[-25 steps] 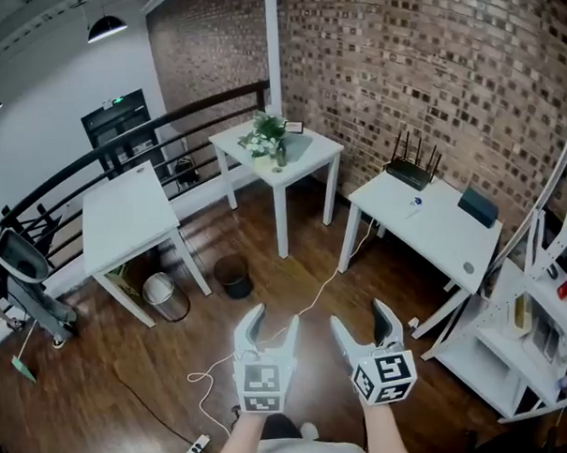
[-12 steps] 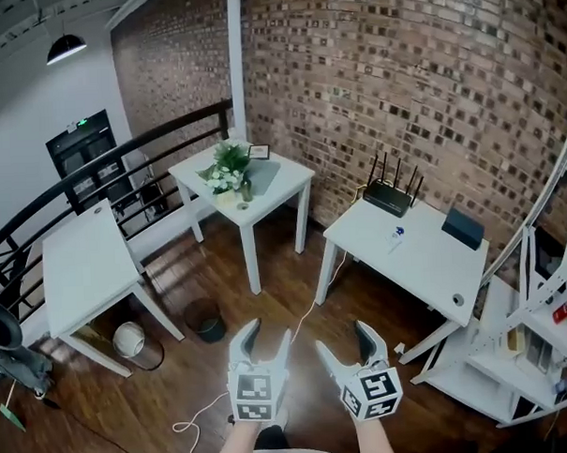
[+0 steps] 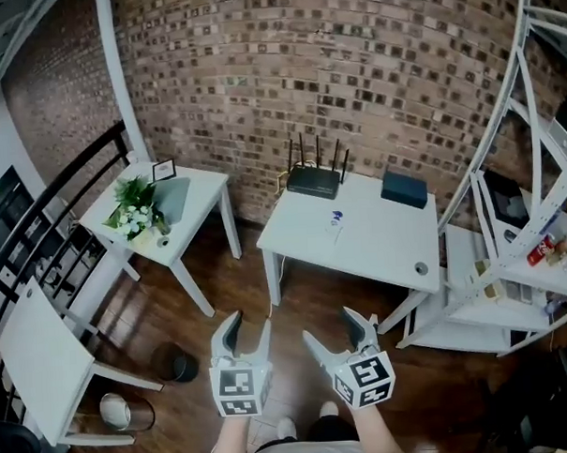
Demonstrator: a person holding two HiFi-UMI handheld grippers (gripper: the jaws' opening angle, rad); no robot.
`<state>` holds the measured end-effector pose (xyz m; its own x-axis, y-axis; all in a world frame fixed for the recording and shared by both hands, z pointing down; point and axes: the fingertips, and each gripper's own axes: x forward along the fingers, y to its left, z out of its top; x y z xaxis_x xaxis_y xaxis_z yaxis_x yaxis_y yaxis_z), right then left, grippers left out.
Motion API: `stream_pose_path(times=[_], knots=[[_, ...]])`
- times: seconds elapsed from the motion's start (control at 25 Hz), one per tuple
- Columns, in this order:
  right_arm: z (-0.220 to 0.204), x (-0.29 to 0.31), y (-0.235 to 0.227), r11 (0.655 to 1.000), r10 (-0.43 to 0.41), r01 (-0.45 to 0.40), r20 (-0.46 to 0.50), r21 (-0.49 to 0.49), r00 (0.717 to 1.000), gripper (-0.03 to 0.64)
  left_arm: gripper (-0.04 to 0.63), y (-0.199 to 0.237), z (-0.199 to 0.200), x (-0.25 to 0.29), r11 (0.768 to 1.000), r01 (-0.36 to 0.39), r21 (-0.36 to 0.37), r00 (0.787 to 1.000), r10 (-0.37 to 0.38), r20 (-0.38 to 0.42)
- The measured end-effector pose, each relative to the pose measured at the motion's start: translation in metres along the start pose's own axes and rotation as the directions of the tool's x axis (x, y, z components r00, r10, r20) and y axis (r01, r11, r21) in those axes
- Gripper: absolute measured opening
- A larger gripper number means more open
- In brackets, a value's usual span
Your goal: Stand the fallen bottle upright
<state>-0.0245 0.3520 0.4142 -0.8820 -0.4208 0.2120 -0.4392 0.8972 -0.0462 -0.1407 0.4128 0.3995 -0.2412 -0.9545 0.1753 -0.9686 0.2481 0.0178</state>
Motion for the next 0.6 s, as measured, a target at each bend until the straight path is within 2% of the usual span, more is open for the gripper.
stream_pose_path(times=[0.2,0.36,0.44,0.52,0.6], knots=[[0.000,0.018,-0.083,0.997,-0.078,0.078,0.014,0.002,0.997,0.344,0.229,-0.046,0.002,0.093,0.995,0.104,0.004,0.995,-0.104,0.002],[0.007,0.050,-0.161,0.986,-0.158,0.155,0.035,0.065,0.987,0.344,0.229,-0.077,0.008,0.169,0.980,0.193,0.043,0.981,-0.192,-0.040],[0.015,0.067,-0.203,0.980,-0.188,0.185,0.030,0.070,0.982,0.344,0.216,-0.090,0.014,0.201,0.977,0.197,0.088,0.980,-0.193,-0.049],[0.032,0.088,-0.229,0.984,-0.176,0.174,0.058,0.031,0.983,0.344,0.210,-0.092,0.023,0.232,0.975,0.173,0.138,0.985,-0.169,-0.044],[0.043,0.110,-0.248,0.988,-0.152,0.153,0.073,-0.014,0.986,0.344,0.209,-0.090,0.027,0.265,0.976,0.161,0.145,0.986,-0.155,-0.054]])
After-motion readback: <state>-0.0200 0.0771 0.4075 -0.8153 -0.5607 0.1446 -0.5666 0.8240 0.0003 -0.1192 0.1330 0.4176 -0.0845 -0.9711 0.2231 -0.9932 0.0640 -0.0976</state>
